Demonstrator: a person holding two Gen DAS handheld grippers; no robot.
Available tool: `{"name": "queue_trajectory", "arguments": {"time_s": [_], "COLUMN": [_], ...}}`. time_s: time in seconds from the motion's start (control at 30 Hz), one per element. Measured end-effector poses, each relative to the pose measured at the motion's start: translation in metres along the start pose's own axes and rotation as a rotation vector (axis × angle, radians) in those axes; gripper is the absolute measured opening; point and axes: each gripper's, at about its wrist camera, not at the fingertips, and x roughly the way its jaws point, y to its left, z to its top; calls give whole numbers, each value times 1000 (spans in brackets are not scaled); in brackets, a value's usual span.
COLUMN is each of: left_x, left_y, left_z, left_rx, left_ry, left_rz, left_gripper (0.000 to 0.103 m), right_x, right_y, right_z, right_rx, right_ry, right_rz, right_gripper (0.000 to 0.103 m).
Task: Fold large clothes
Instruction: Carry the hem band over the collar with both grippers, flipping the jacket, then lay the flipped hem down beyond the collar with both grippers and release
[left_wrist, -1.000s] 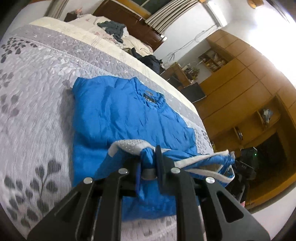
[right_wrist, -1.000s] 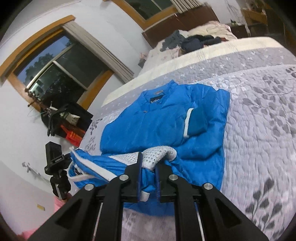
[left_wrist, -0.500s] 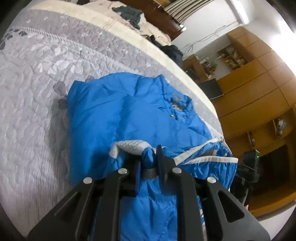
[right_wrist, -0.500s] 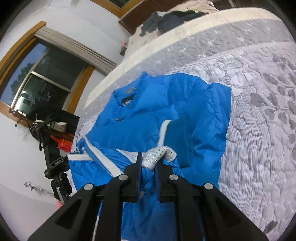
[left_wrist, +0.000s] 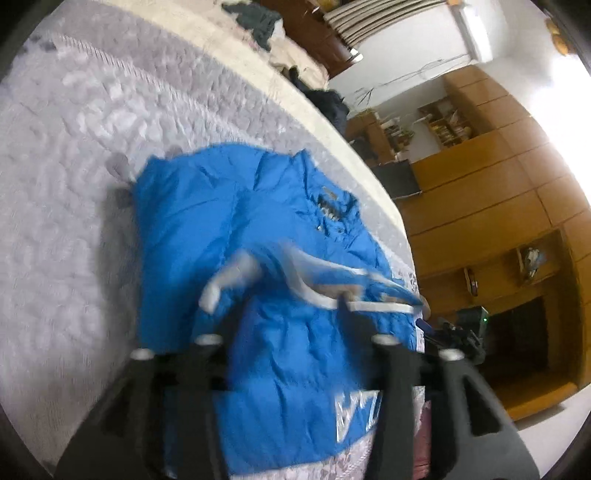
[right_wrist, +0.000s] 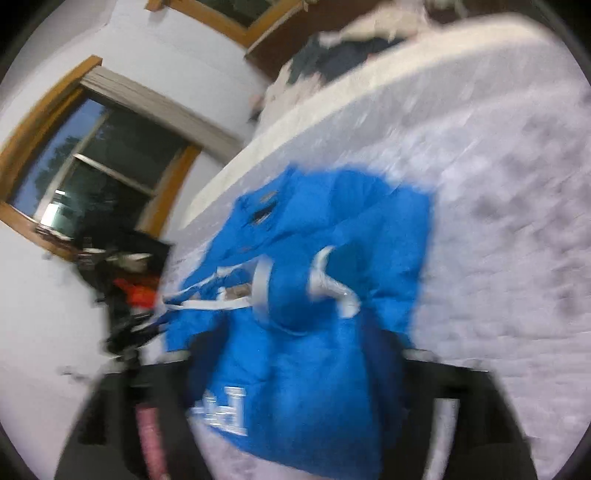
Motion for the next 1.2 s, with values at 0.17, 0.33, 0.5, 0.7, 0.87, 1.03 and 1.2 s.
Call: {"name": "queue_trajectory", "arguments": {"time_s": [0.17, 0.33, 0.5, 0.7, 0.87, 1.03, 1.2], "left_x": [-29, -18, 10, 39, 65, 64, 33], "left_y": [-19, -34, -33, -29, -40, -43, -58], "left_z": [-10, -11, -8, 7, 5, -4, -24], "left_rx": [138, 351, 537, 612, 671, 651, 642], "left_ry": [-66, -77, -47, -12, 24, -26, -106], "left_rz": [71, 226, 347, 280, 297, 348, 296], "left_gripper": [58, 68, 69, 72, 70, 32, 16], "right_x": [-21, -1, 35, 71, 87, 76, 40], "right_y": [16, 45, 62, 55, 55, 58, 68], "right_z": [-8, -11, -8, 4, 3, -8, -24], "right_rx": [-102, -290, -455, -538, -581, -619, -610], "right_ry": [-42, -10, 23, 73, 83, 27, -52], "right_rz": [-43, -109, -205, -220, -208, -211, -170], "right_gripper": [81, 83, 86, 86, 63, 27, 18]}}
